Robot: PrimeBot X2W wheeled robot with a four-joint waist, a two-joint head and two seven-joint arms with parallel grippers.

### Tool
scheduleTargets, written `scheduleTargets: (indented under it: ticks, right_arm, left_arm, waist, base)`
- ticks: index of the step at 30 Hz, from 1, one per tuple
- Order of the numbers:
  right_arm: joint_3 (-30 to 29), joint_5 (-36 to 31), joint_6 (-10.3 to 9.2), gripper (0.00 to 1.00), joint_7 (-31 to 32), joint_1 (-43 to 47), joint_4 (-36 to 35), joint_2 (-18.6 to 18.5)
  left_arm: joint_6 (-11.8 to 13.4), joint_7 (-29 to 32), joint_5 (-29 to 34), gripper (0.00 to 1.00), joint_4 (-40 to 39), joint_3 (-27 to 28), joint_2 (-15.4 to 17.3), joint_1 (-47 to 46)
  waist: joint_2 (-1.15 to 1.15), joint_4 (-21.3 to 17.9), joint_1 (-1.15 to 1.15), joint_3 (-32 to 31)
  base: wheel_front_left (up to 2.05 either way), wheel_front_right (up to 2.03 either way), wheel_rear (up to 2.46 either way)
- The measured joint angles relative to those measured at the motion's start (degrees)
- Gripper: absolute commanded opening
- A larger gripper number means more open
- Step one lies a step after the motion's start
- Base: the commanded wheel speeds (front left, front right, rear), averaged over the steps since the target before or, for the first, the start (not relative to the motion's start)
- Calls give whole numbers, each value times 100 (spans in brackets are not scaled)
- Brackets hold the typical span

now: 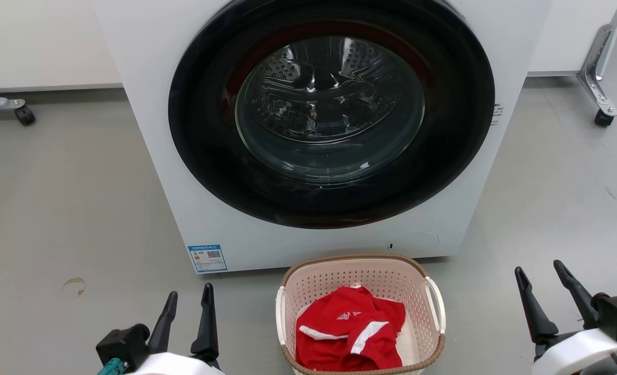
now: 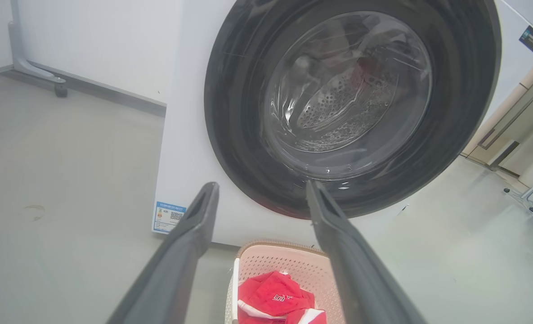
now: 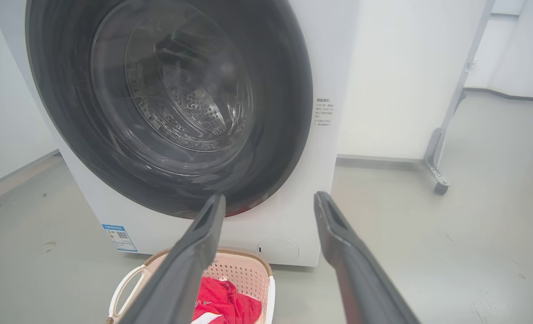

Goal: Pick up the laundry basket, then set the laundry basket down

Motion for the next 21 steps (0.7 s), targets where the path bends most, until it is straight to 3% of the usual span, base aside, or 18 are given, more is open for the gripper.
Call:
scheduleTargets:
  ticks: [14, 21]
  right_arm:
    - [-33, -730, 1, 100, -241, -2, 44, 40]
    - [-37, -732, 1, 100, -241, -2, 44, 45]
  left_arm:
    - [59, -225, 710, 100, -4, -194, 31, -58]
    - [60, -225, 709, 100, -2, -197, 37, -58]
  waist:
    - [0, 36, 0, -30]
    - [0, 59, 0, -25]
  base:
    - [0, 0, 0]
    - [0, 0, 0]
